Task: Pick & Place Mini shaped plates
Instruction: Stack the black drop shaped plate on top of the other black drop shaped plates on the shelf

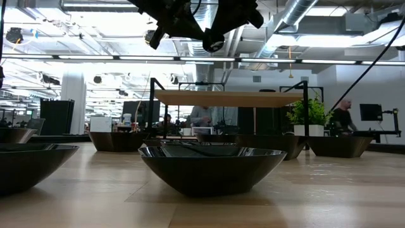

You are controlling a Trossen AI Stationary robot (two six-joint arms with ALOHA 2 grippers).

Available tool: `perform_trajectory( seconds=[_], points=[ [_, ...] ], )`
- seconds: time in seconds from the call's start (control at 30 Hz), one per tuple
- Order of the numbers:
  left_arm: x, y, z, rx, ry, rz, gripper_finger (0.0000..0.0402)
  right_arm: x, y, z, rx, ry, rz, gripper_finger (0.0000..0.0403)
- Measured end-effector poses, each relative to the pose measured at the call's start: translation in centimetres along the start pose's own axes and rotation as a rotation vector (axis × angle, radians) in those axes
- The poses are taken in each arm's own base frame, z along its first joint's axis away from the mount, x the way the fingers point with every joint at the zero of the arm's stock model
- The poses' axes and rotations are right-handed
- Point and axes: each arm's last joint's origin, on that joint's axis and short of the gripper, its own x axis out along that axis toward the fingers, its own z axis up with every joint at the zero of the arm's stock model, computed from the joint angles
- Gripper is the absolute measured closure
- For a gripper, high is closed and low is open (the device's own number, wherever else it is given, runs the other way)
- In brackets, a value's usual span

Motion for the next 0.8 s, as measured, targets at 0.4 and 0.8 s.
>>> perform_trajectory(
  seconds=[0.4, 0.8],
  points=[
    [0.16, 0.33, 0.17, -0.004, -0.007, 0.017, 0.0398, 0.01, -0.06, -0.15, 0.011, 0.014, -0.005, 0.0332],
    [0.17, 0.35, 0.18, -0.005, -0.007, 0.018, 0.0398, 0.01, -0.09, -0.14, 0.011, 0.014, -0.006, 0.0346]
  ],
)
